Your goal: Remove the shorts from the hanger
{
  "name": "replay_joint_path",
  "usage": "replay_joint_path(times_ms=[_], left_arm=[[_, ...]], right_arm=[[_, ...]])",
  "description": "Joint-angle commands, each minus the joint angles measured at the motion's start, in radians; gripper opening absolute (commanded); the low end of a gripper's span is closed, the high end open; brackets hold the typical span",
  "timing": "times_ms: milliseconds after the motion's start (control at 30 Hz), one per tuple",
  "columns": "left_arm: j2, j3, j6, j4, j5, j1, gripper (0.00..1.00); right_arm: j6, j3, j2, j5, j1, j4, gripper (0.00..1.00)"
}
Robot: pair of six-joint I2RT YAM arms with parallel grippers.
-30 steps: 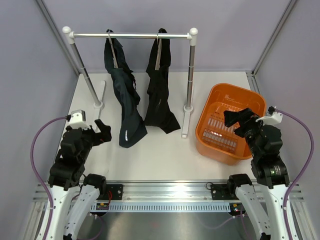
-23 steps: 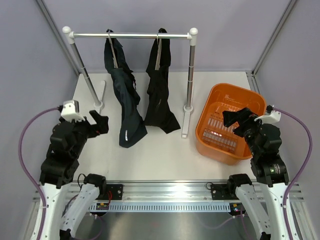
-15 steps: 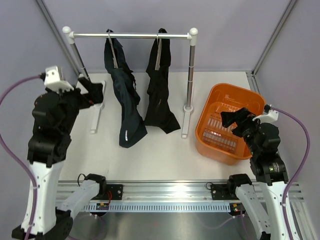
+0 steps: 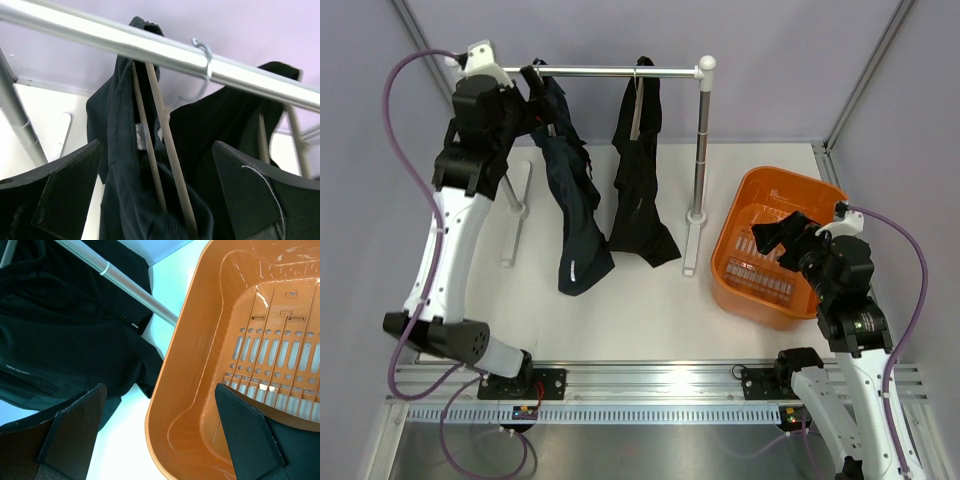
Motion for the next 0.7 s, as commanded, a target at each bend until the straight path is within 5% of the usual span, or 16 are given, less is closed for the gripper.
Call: replay_joint_path(times_ms=[0, 267, 667], left_arm=[[0.105, 0.141, 0.037, 0.023, -0.069, -0.022, 0.95], [0.262, 0.33, 0.073, -0.045, -0.159, -0.068, 0.89], [0.293, 0.313, 0.073, -0.091, -0.214, -0.088, 0.75]], right_arm=[[-0.039, 0.051, -0.001, -0.034, -0.003, 0.001, 0.99], [-0.045, 0.036, 0.003, -0.028, -0.003, -0.003, 0.99], [-0.043, 0.03, 0.017, -0.031, -0.003, 0.003, 0.99]])
